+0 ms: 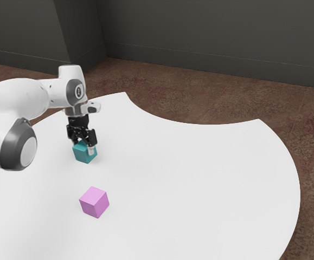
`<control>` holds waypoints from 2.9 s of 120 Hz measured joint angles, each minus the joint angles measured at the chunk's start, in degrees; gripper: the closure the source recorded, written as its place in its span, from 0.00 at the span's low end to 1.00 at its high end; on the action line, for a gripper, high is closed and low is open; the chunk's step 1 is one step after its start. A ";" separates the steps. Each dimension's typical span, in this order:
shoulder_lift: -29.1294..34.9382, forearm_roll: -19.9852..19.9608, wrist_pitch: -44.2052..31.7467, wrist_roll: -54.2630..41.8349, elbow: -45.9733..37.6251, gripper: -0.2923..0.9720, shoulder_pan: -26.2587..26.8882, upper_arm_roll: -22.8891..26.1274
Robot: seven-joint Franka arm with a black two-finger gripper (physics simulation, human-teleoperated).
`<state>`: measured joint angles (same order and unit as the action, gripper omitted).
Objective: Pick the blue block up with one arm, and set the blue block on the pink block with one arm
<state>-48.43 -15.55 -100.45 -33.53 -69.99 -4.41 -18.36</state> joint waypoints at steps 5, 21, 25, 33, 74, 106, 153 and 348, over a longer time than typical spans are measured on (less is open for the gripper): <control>-0.28 0.00 0.33 0.10 0.46 0.25 0.01 0.00; -1.25 0.00 1.59 0.43 1.96 0.25 0.03 0.00; -1.30 0.00 1.84 0.52 2.03 0.25 0.02 -0.01; -1.35 0.00 2.27 0.71 2.09 0.25 0.02 -0.01; -1.36 0.00 3.35 1.45 2.12 0.25 0.09 0.00; -1.36 0.06 3.53 1.95 2.12 0.38 0.26 0.00; -0.98 0.25 3.43 2.62 2.12 0.46 -0.07 -0.08; 53.26 19.41 -24.24 34.52 -64.51 0.47 22.31 -0.97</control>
<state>4.82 3.85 -124.69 0.98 -134.51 17.90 -19.33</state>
